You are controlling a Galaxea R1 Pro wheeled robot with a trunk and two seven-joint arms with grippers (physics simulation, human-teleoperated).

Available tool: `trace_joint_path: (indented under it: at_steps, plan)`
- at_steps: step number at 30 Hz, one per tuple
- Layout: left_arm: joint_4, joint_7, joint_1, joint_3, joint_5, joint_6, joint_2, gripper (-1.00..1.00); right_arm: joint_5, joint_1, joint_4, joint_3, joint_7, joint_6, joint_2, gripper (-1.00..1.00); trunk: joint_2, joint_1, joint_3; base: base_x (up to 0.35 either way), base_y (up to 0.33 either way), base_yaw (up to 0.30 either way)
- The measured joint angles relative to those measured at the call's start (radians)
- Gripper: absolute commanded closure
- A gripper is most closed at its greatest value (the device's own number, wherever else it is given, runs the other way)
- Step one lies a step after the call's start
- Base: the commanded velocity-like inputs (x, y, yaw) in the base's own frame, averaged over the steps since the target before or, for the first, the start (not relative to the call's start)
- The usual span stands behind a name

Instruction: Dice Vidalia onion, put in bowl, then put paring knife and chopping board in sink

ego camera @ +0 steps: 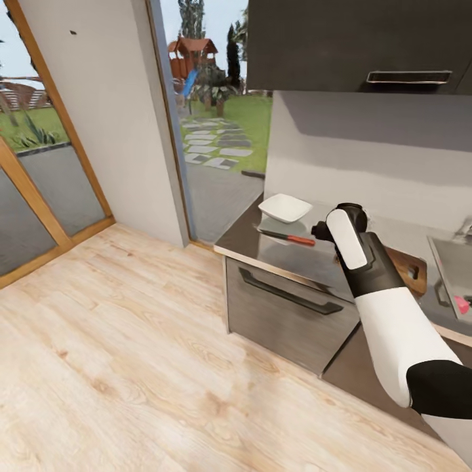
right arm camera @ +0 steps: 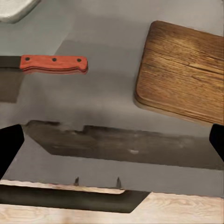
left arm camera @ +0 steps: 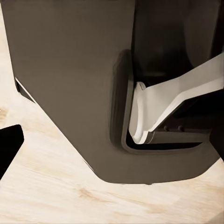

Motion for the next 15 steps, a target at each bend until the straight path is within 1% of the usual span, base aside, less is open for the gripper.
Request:
trace_joint_path:
  at_steps: [5, 12, 15]
  plan:
    - [0.0, 0.0, 0.0, 0.0, 0.0, -0.003, 0.0, -1.0, 0.001, 0.0, 0.0, 0.014, 0.0, -0.001, 0.0, -1.0, 0.0, 0.0, 0.0, 0.229, -0.077, 0.001]
    - [0.0, 0.0, 0.0, 0.0, 0.0, -0.004, 0.0, -1.0, 0.001, 0.0, 0.0, 0.014, 0.0, 0.0, 0.0, -1.0, 0.0, 0.0, 0.0, 0.058, -0.03, 0.0]
    - [0.0, 0.002, 0.0, 0.0, 0.0, -0.004, 0.001, -1.0, 0.002, 0.0, 0.0, 0.015, 0.0, 0.0, 0.0, -1.0, 0.0, 0.0, 0.0, 0.174, -0.133, 0.0]
